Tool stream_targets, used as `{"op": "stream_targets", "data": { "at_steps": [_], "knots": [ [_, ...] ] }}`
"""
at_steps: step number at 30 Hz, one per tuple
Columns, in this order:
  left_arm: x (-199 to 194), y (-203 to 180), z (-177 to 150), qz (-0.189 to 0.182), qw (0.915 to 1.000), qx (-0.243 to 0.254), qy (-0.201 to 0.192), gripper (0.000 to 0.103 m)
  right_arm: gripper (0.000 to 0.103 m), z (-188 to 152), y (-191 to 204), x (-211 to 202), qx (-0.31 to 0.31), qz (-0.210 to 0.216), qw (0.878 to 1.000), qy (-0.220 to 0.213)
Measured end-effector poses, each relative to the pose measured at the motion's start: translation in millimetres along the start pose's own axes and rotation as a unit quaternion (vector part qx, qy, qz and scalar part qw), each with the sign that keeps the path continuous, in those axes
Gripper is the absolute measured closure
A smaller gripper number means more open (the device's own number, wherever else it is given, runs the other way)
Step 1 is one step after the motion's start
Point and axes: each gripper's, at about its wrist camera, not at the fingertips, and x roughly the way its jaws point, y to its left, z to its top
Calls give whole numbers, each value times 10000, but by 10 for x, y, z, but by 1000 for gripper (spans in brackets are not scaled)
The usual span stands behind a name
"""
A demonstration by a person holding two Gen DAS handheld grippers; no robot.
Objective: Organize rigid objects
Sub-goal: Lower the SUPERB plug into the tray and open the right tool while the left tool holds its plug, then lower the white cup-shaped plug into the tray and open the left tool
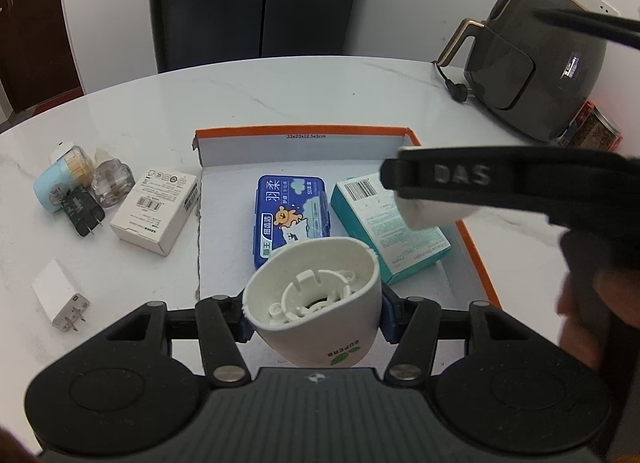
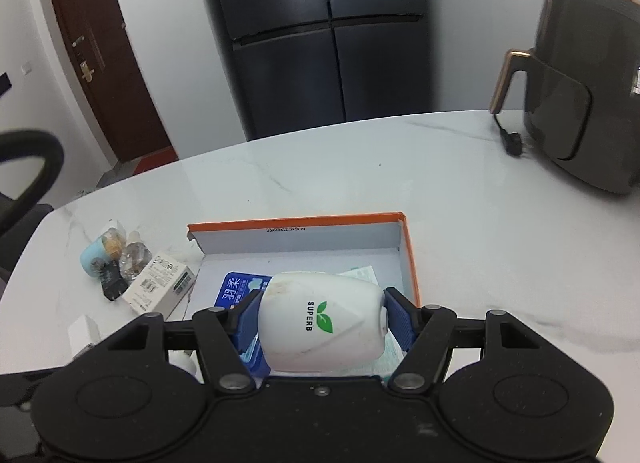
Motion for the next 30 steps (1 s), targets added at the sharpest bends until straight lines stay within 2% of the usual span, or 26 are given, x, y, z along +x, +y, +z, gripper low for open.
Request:
{"op": "stream_targets", "data": {
  "at_steps": [6,9,11,22,24,25,30],
  "knots": [
    [85,-9,22,-35,10000,-28,48,46,24,150,23,280,-447,0,9990,-93],
    [127,-18,30,-100,9999,-55,81,46,24,194,-29,247,-465,38,9985,-294],
    [163,-32,38,-148,9998,-42,93,46,24,200,-92,151,-347,164,9986,-369],
    [378,-178,126,-358,9991,0,248,46,24,3,-330,-531,51,-125,9981,-605],
    [400,-185,137,-403,9989,3,251,41,24,-55,-361,-604,168,-152,9980,-597],
    [397,-179,145,-422,9987,-27,271,32,24,-83,-367,-637,210,-172,9978,-605],
    [233,-109,176,-384,9991,-119,133,24,24,-177,-300,-760,261,-173,9978,-591]
  ]
}}
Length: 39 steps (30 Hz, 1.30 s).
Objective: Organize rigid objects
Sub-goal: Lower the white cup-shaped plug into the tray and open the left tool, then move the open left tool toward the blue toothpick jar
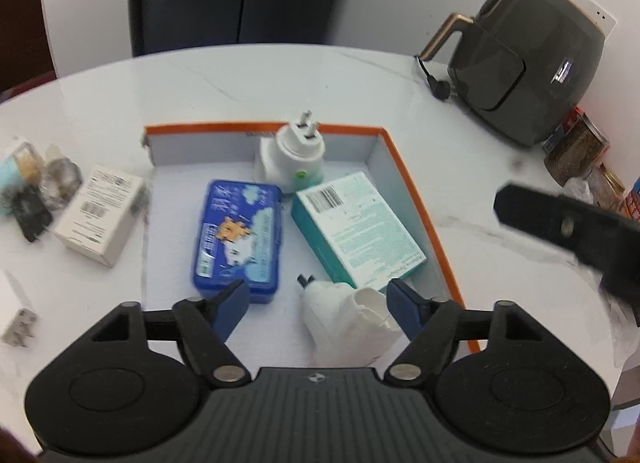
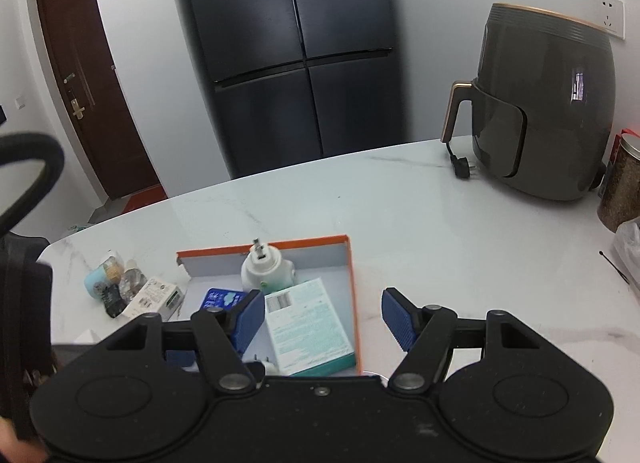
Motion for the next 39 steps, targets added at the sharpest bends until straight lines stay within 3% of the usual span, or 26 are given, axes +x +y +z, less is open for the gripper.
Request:
{"op": "stream_targets", "data": {
  "at_steps": [8,21,30,39],
  "knots": [
    [-402,271,-16,513,9984,-32,-253,13,18,-87,336,-64,-72,107,9999,31],
    [-915,1027,-162,1116,9906,-661,-430,12,12,-172,1060,18,-337,465,9981,216],
    [-1119,1435,-232,1377,9842,-989,-504,11,12,-215,1519,77,-590,744,9950,306],
    [-1184,1692,-267,1449,9814,-1165,-489,11,12,-267,1737,152,-659,795,9937,426]
  ]
}}
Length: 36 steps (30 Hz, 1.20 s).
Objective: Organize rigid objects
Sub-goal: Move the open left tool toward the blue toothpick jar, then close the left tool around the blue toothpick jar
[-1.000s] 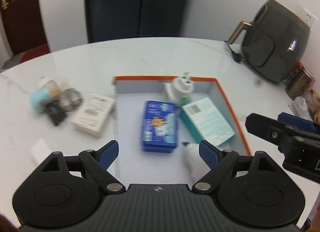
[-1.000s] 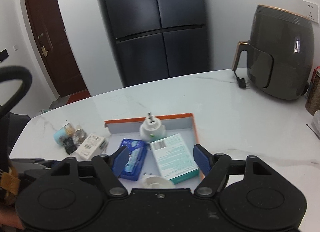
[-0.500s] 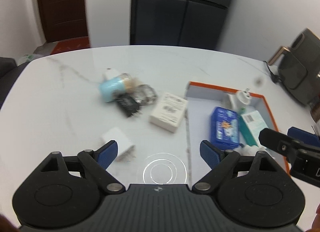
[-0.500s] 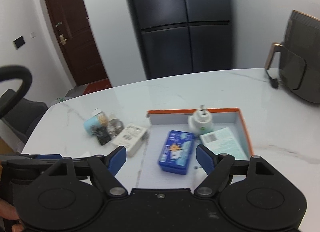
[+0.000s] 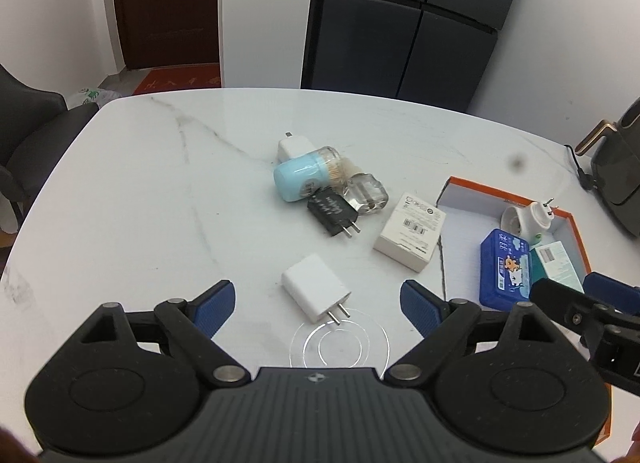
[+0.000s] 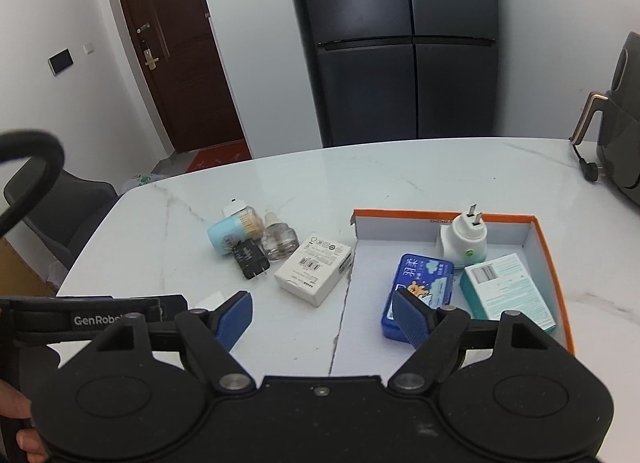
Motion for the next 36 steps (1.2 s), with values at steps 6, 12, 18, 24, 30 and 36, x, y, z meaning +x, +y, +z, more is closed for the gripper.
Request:
{"op": "stream_targets", "data": {
  "at_steps": [6,12,18,24,30,36],
  "knots": [
    [19,63,11,-25,10000,34,28,11,12,-2,72,61,-1,-9,10000,55],
    [56,123,62,-24,10000,0,28,11,12,7,116,108,5,-19,10000,93],
    [165,138,190,67,10000,-61,-6,6,12,6,133,148,42,-17,9999,118],
    [431,126,491,218,9992,-322,-80,2,12,-26,95,194,163,-31,9997,162],
    [909,99,842,422,9967,-690,25,0,12,-73,31,254,273,-49,9994,216],
    [1408,128,1070,864,9881,-1199,423,0,12,-136,-54,291,410,-83,9988,262]
  ]
}}
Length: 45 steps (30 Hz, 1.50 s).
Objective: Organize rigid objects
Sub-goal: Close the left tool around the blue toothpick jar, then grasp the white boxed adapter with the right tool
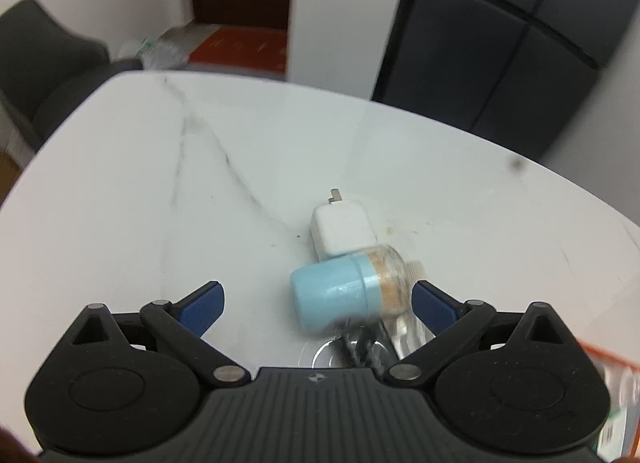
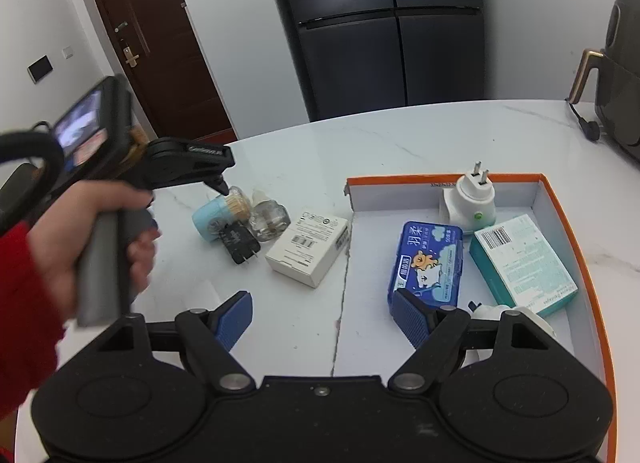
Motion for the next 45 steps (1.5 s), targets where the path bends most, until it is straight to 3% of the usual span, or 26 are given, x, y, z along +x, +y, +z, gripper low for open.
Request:
{"op": "stream_targets", "data": {
  "at_steps": [2,7,13,16,27,36,42,43,45],
  "knots": [
    [109,-35,42,154,9998,-61,93,0,12,-10,-29,12,58,-1,10000,19],
    [203,-73,39,138,9996,-154,188,0,12,-19,-70,57,81,31,10000,34],
    [231,128,-28,-143,9994,-214,211,0,12,12,-88,112,54,29,10000,68],
    [218,215,-29,-433,9985,-16,325,20,12,36,-98,153,45,12,10000,82],
    [-228,949,-507,-689,9961,534,-166,21,12,43,10,375,27,75,9998,157],
    [-832,1293,-785,-771,9932,694,-527,20,12,239,228,963,367,-132,9984,421],
    [-865,1454,-811,-874,9922,659,-598,20,13,398,288,1507,638,-630,9929,777],
    [-884,1489,-825,-872,9921,667,-601,20,14,405,290,1586,662,-652,9923,820],
    [-830,1471,-826,-872,9924,643,-590,20,25,418,338,1693,579,-711,9917,899]
  ]
}}
